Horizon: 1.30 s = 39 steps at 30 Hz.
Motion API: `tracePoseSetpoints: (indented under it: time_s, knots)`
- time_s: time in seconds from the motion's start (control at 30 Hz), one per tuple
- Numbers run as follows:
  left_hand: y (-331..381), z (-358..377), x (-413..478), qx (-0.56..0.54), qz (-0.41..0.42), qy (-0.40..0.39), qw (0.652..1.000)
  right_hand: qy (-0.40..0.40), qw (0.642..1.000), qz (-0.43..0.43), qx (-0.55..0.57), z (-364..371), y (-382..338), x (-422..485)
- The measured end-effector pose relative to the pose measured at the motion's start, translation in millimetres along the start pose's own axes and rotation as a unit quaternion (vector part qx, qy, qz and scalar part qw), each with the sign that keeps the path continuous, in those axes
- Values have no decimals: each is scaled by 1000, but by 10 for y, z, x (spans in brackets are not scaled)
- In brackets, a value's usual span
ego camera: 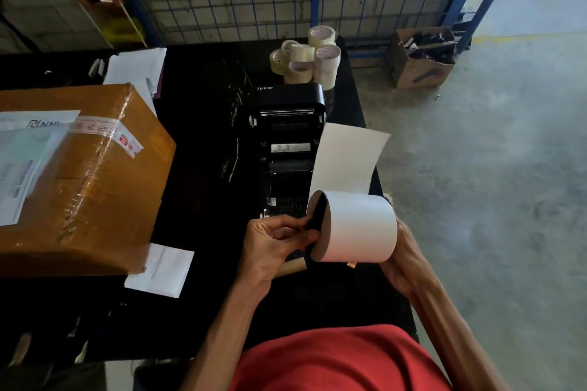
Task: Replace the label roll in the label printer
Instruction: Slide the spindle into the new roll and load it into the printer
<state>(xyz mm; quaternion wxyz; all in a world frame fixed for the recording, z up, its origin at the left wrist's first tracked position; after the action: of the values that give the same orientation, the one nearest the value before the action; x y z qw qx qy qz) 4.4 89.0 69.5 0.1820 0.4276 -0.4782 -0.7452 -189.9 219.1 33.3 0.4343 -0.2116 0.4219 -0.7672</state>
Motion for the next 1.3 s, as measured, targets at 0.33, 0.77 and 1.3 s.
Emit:
tracePoseSetpoints:
  time_s: [0.33,0.77,1.3]
  knots:
    - [52,-28,-97,66,79,24,994,-3,1000,7,24,87,-79,-34]
    - [303,-379,194,101,169,130,972,-185,948,-153,-208,406,-386,568]
    - [455,-751,1463,446,267,253,816,-108,749,-235,-610,347,350,1688]
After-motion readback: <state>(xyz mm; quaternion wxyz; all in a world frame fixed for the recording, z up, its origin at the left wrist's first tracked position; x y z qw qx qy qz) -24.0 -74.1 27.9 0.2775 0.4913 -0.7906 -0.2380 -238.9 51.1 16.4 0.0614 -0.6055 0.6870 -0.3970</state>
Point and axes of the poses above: each hand's wrist, its own x-axis towards the middle knuckle, its own z-axis out of the palm, y = z × x, the point moved 2 cm from there along x, towards the middle knuckle, and after that the axes turned 14 degrees about -z, right-handed, at the moved point
